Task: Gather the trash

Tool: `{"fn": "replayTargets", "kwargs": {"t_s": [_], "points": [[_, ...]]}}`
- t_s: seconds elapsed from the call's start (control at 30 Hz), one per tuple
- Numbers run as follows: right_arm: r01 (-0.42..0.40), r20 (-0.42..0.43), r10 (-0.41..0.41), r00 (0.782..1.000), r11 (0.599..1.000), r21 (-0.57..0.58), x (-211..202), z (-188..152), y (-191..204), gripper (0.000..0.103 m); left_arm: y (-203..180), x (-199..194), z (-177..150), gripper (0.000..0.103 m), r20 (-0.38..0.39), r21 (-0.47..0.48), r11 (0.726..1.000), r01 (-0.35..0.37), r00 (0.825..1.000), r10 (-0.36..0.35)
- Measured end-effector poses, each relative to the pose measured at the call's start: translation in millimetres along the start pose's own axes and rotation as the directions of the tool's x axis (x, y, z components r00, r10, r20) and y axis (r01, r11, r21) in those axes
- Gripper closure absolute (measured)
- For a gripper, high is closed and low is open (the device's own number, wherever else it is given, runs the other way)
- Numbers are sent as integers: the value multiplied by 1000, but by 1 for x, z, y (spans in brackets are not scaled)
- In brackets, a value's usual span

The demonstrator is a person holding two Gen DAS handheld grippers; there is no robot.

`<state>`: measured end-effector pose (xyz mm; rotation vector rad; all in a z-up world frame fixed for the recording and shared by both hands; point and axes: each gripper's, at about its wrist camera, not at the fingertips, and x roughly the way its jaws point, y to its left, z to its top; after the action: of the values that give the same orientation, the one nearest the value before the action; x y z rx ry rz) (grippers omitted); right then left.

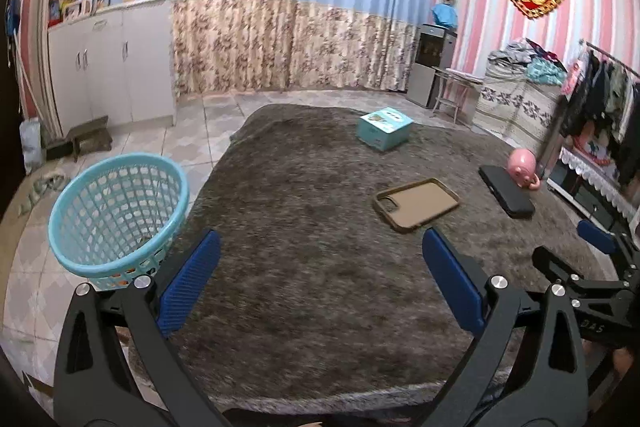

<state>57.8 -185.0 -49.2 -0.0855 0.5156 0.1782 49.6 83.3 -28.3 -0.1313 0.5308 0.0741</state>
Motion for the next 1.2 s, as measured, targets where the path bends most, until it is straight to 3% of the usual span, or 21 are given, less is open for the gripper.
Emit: {"fn": "replayTargets", "kwargs": {"t_s": [0.17, 0.5, 0.77, 1.2], "points": [[54, 19, -56, 998, 996, 64, -23, -15, -20, 5, -20, -18, -9, 5, 26, 9, 999, 33, 999, -33], [158, 84, -166, 983, 984, 85, -60, -24, -24, 5, -46, -40, -20, 5, 82, 36, 999, 40, 996, -43], [130, 106, -141, 984, 986, 106, -73, -20, -25, 5, -56, -56, -18, 5, 138, 52, 997, 54, 989, -60], [155, 120, -167, 979, 982, 107, -77, -14, -26, 5, -57, -57, -16, 5, 147, 55, 996, 66, 986, -74]]}}
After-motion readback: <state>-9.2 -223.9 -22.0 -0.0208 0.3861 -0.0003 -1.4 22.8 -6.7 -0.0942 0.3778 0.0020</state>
